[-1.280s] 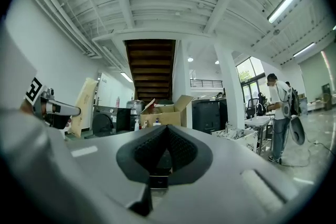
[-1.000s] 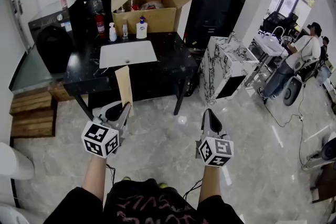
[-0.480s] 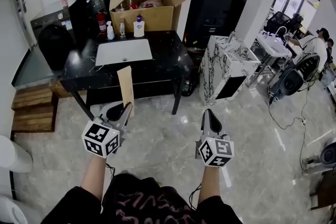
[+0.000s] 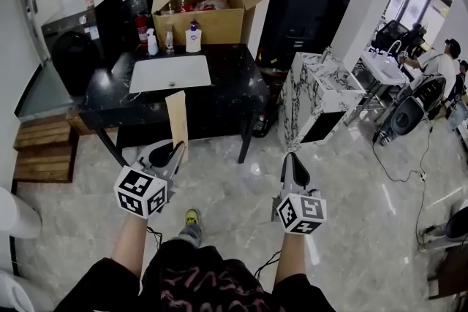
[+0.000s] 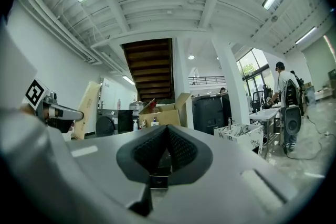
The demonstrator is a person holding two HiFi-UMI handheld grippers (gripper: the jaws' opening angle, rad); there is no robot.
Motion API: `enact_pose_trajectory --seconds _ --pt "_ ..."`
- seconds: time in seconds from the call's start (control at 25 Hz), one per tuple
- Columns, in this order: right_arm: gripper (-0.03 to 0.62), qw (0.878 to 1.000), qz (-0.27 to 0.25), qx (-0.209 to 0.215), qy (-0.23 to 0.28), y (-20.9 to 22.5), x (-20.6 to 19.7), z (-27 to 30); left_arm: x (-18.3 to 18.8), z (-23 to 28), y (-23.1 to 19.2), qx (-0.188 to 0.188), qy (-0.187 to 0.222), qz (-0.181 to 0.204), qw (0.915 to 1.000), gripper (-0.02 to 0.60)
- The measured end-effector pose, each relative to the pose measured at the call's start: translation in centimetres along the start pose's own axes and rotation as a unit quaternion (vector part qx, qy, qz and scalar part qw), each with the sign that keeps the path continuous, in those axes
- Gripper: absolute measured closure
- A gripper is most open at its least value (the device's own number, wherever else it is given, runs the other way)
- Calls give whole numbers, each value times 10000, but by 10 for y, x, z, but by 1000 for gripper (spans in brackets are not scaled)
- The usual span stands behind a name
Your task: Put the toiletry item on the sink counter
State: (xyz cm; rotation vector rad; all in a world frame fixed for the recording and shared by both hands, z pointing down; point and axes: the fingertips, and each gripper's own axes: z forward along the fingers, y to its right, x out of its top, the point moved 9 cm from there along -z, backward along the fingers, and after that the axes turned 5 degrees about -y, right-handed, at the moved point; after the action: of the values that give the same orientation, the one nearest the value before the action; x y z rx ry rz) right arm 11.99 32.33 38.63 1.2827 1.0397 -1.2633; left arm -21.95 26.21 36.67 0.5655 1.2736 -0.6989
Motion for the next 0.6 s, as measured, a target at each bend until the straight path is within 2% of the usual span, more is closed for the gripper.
enact_pose_trajectory --seconds 0.2,0.6 --pt "582 9999 -76 -64 -55 8 -1 44 1 41 -28 -68 17 -59 10000 554" --pt "582 9996 -86 -251 -137 14 11 150 16 128 -115 -256 -67 -171 9995 554"
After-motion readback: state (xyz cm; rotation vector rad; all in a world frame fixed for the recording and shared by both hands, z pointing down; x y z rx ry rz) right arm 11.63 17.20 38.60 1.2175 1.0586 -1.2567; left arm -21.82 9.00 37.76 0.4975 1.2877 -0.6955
